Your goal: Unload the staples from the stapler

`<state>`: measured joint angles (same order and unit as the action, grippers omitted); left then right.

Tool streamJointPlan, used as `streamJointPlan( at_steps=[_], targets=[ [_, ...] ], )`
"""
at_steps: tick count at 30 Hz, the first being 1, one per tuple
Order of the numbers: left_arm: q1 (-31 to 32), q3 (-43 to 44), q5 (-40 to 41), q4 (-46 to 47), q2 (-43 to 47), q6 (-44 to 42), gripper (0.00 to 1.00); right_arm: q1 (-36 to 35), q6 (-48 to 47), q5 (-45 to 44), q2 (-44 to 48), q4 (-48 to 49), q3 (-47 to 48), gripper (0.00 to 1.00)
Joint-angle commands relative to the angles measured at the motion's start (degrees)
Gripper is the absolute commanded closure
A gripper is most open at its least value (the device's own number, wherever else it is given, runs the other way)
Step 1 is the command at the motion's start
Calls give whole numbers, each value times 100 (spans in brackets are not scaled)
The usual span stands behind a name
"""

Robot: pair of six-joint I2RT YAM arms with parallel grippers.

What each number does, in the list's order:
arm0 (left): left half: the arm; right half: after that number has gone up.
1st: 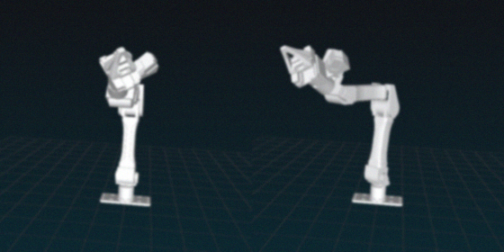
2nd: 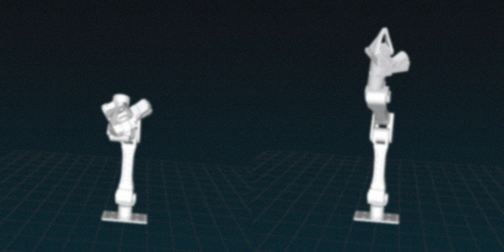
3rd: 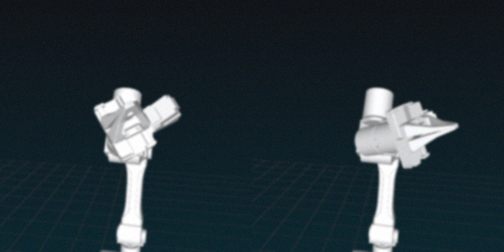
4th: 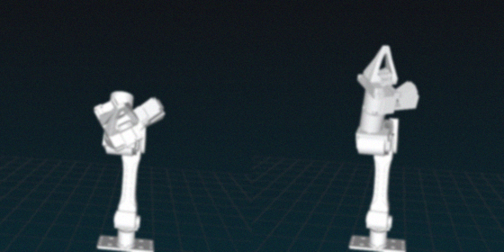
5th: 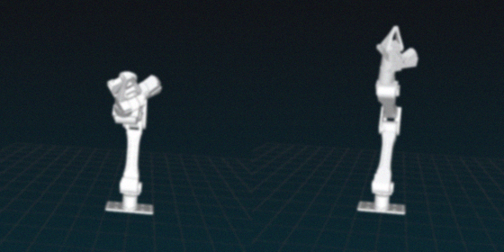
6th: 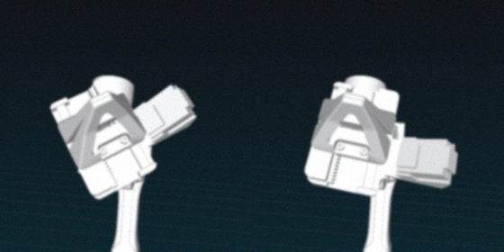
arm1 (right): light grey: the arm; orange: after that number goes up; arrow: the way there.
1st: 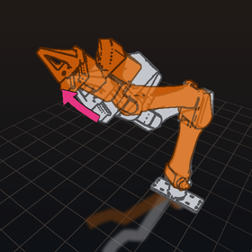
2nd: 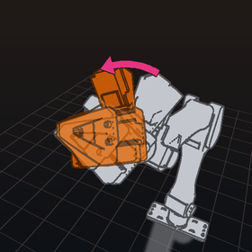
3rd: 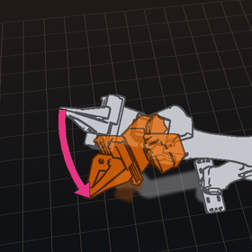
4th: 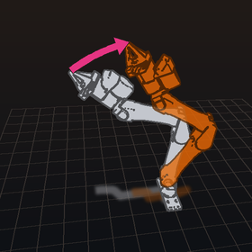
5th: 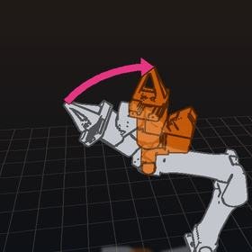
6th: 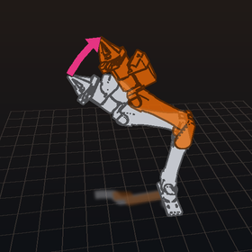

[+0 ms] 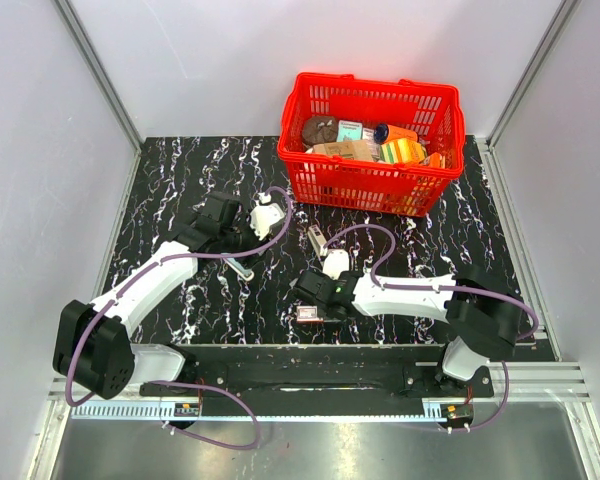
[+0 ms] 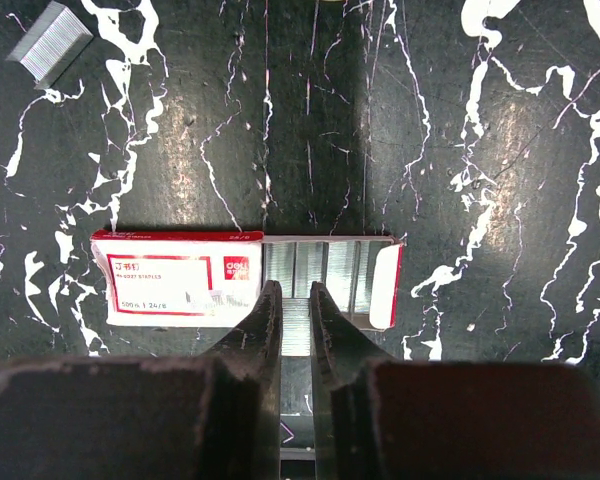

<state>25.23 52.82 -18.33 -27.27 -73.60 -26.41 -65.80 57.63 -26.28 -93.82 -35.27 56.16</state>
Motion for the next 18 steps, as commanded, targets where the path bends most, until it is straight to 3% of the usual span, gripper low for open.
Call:
streamJointPlan(
  at_steps=[1, 5, 18],
  targets=[
    [-10, 132, 31, 143, -22, 84, 46, -64, 100, -88, -75, 108, 88, 96],
    [-1, 132, 14, 134, -31, 93, 46, -65, 126, -88, -154, 64, 123, 94],
    [-10, 141, -4, 72, -14, 57, 40, -73, 47, -88, -75, 134, 158, 65]
  ],
)
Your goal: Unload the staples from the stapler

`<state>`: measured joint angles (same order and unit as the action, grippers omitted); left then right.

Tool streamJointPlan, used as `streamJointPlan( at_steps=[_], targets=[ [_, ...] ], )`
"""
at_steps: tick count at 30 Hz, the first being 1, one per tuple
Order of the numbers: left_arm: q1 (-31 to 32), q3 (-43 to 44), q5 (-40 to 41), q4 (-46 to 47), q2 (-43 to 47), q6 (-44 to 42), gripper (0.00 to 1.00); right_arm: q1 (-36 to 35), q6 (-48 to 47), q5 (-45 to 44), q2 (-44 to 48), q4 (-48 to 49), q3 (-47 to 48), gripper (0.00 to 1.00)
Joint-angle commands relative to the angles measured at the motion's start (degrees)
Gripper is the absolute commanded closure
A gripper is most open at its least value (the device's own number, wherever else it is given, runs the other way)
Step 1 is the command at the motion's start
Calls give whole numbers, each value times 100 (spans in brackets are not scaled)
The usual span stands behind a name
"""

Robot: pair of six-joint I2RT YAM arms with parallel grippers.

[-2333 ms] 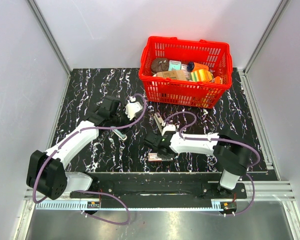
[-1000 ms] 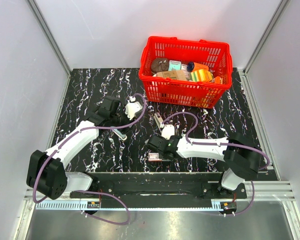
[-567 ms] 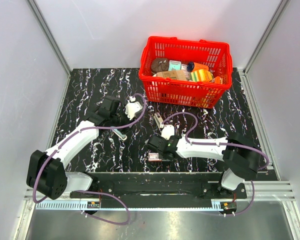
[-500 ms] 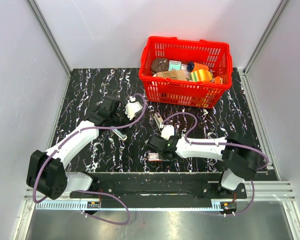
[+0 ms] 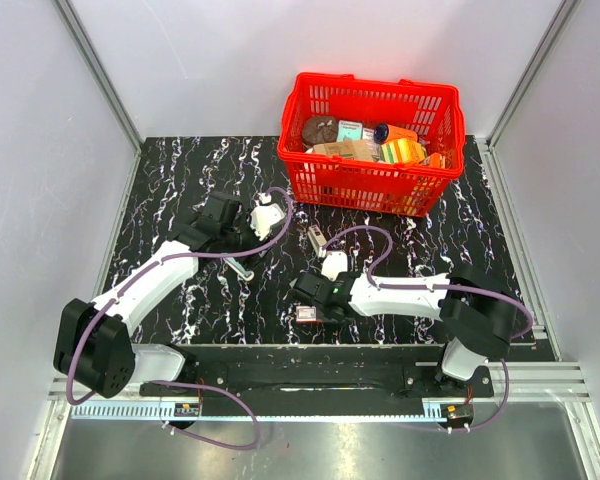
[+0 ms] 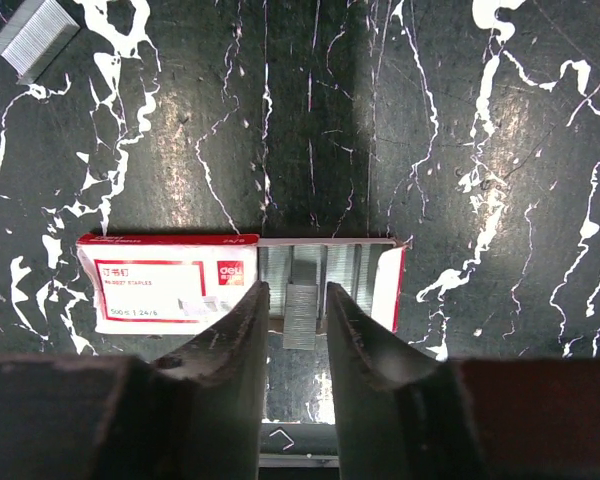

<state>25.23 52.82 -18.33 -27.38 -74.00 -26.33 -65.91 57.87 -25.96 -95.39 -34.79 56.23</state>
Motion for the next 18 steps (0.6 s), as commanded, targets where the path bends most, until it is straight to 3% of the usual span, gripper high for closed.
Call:
streamJointPlan(
  at_steps=[1, 8, 14, 18],
  targets=[
    [-1, 141, -13, 57, 17, 40, 40, -62, 23, -129, 91, 95, 178, 62],
    [-1, 124, -22, 57, 43, 22, 39, -62, -65, -261, 363, -2, 292, 57],
    [-1, 132, -92, 48, 35, 40, 39, -45, -240, -541, 689, 16, 344, 63],
    [-10, 132, -83, 57, -36, 22, 39, 43, -381, -595, 706, -28, 512, 73]
  ],
)
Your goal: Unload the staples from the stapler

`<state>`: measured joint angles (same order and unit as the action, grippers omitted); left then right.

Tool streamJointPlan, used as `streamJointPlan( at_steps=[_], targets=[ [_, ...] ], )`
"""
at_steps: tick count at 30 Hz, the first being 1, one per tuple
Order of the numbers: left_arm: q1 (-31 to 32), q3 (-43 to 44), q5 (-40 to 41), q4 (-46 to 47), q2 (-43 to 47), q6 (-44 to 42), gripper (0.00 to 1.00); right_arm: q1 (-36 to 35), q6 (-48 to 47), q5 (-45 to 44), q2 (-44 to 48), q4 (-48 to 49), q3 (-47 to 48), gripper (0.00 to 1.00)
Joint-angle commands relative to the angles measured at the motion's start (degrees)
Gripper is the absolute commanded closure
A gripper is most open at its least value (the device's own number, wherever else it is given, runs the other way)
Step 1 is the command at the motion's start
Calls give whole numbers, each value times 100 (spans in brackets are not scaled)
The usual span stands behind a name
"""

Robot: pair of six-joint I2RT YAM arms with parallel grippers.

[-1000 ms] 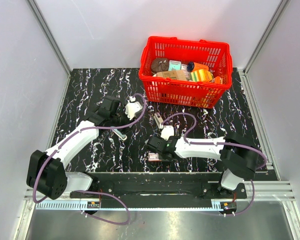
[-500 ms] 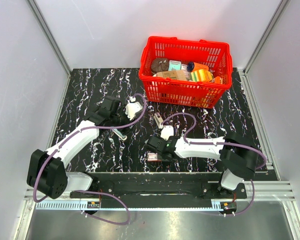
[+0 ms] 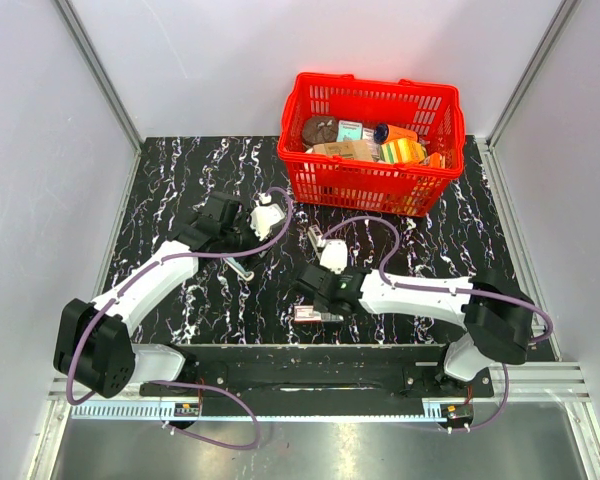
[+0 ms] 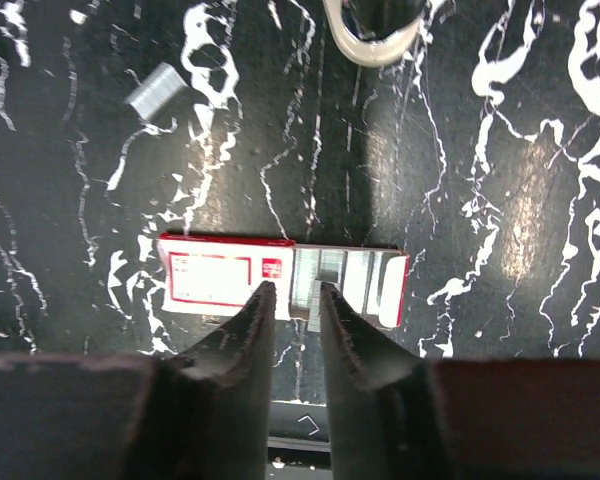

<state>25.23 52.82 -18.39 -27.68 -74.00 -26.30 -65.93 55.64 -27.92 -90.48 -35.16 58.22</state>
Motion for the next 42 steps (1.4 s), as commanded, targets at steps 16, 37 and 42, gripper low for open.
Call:
streamJointPlan(
  at_steps=[16, 37, 42],
  targets=[
    [-1, 88, -182, 281, -730, -322, 41, 1021, -1942, 1306, -874, 1484, 919, 49],
    [1062, 809, -411, 518, -2206, 732, 42, 1469, -1653, 1079, 2366, 1846, -1259, 49],
    [1387, 879, -332, 562, -2549, 890, 41, 1609, -1626, 1035, 2921, 1635, -1409, 47]
  ],
)
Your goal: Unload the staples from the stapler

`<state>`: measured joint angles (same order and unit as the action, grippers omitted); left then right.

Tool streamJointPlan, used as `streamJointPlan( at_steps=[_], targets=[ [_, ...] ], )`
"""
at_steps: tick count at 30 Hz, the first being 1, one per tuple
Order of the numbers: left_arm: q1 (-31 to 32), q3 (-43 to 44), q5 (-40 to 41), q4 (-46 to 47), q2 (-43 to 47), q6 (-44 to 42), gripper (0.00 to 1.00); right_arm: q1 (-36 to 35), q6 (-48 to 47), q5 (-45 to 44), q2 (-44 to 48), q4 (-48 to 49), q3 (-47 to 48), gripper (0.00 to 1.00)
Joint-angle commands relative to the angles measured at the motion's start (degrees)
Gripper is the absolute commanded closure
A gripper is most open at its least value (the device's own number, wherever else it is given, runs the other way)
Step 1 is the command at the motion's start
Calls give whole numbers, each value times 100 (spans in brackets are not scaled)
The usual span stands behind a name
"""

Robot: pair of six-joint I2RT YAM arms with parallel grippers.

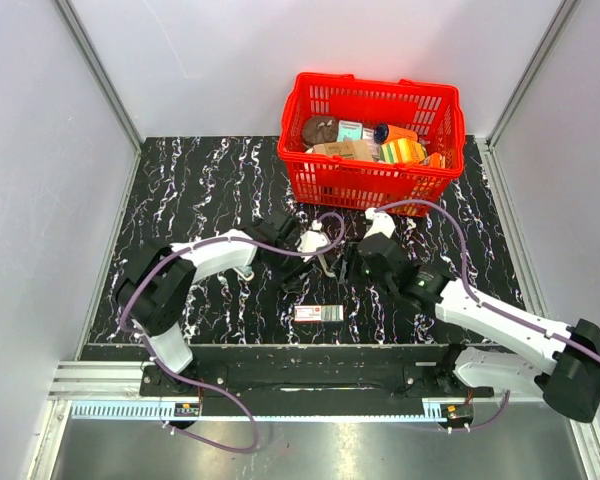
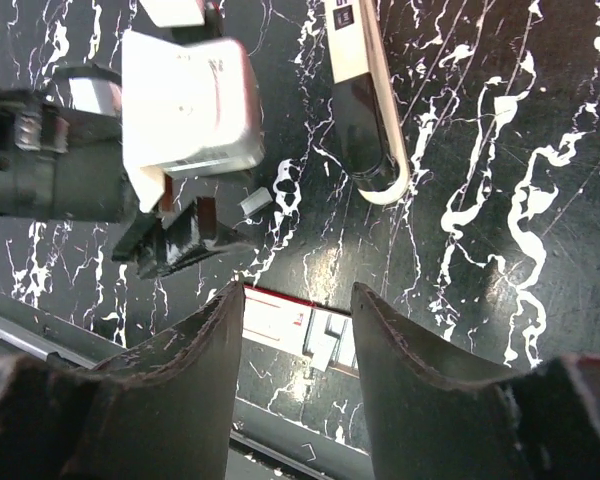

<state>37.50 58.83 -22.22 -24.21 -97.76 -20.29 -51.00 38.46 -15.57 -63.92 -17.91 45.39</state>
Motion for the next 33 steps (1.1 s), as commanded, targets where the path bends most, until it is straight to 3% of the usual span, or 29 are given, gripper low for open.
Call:
streamJointPlan(
  at_steps=[1, 15, 33],
  targets=[
    [188, 296, 77, 215, -235, 315, 41, 152, 66, -209, 336, -116, -135, 47],
    [285, 507, 877, 48, -516, 377, 45, 301, 21, -42, 723, -274, -214, 48],
    [610, 191, 1044, -146, -437, 386, 77, 345, -119, -192, 679, -467, -30, 57]
  ],
)
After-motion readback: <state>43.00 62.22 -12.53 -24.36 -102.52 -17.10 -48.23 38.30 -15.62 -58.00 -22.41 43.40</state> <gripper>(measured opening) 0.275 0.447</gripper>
